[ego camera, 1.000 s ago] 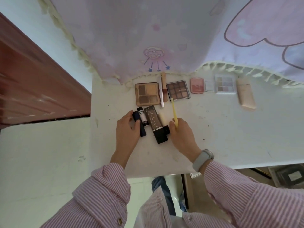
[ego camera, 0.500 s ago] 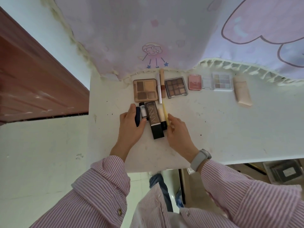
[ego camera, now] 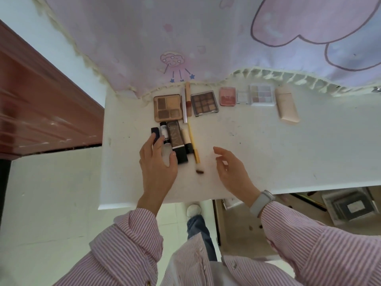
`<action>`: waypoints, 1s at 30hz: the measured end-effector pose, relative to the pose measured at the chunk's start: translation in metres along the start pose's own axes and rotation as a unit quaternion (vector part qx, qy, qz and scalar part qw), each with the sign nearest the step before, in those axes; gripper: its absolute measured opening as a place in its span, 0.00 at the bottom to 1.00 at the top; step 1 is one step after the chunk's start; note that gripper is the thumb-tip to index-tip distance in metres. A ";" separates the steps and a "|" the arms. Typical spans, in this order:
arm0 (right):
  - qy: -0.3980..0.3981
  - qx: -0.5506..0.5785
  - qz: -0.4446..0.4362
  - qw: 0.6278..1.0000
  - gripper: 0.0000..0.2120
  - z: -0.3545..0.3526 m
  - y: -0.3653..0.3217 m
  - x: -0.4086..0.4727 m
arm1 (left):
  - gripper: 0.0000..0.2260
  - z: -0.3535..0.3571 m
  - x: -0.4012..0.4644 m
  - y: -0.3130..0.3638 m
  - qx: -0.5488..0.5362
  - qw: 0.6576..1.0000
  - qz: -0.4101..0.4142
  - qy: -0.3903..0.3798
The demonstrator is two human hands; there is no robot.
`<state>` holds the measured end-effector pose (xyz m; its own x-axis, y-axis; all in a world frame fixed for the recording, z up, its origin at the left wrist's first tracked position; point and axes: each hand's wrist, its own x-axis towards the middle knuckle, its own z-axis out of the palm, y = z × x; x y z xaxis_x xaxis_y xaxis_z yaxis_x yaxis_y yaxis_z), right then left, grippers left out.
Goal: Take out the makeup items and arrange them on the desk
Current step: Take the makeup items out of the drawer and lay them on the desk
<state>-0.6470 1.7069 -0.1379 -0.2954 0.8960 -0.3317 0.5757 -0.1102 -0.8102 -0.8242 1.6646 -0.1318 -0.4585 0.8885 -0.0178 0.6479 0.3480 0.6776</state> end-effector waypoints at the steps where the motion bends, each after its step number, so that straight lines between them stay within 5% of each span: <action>1: 0.008 0.006 -0.010 1.000 0.17 -0.008 0.008 -0.008 | 0.19 0.004 -0.010 0.010 -0.002 0.999 0.031 0.017; 4: 0.015 0.016 -0.033 0.999 0.14 -0.037 0.040 -0.040 | 0.15 0.030 -0.050 0.044 -0.004 0.994 0.112 0.005; 8: -0.024 -0.056 -0.025 0.998 0.10 -0.077 0.110 -0.088 | 0.13 0.089 -0.120 0.079 -0.019 0.978 0.169 -0.123; 12: -0.095 -0.192 0.076 0.974 0.12 -0.110 0.190 -0.112 | 0.16 0.155 -0.175 0.080 0.075 0.940 0.137 -0.305; 15: -0.125 -0.254 0.136 0.949 0.17 -0.130 0.228 -0.113 | 0.22 0.191 -0.188 0.067 0.192 0.906 0.071 -0.371; 18: -0.115 -0.311 0.161 0.929 0.20 -0.144 0.255 -0.108 | 0.28 0.214 -0.189 0.053 0.237 0.887 0.014 -0.397; 22: -0.063 -0.411 0.201 0.887 0.20 -0.159 0.275 -0.094 | 0.24 0.242 -0.192 0.053 0.266 0.876 0.128 -0.380; 26: -0.096 -0.432 0.194 0.876 0.19 -0.163 0.284 -0.078 | 0.20 0.270 -0.189 0.074 0.199 0.897 0.125 -0.374; 30: -0.125 -0.458 0.166 0.864 0.17 -0.160 0.288 -0.071 | 0.19 0.294 -0.185 0.087 0.237 0.871 0.096 -0.419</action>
<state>-0.3385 1.6806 -0.2702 -0.0874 0.7470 -0.6590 0.9886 0.1464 0.0349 -0.5041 1.6189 -0.2859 0.1629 0.7809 -0.6030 0.9334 0.0761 0.3507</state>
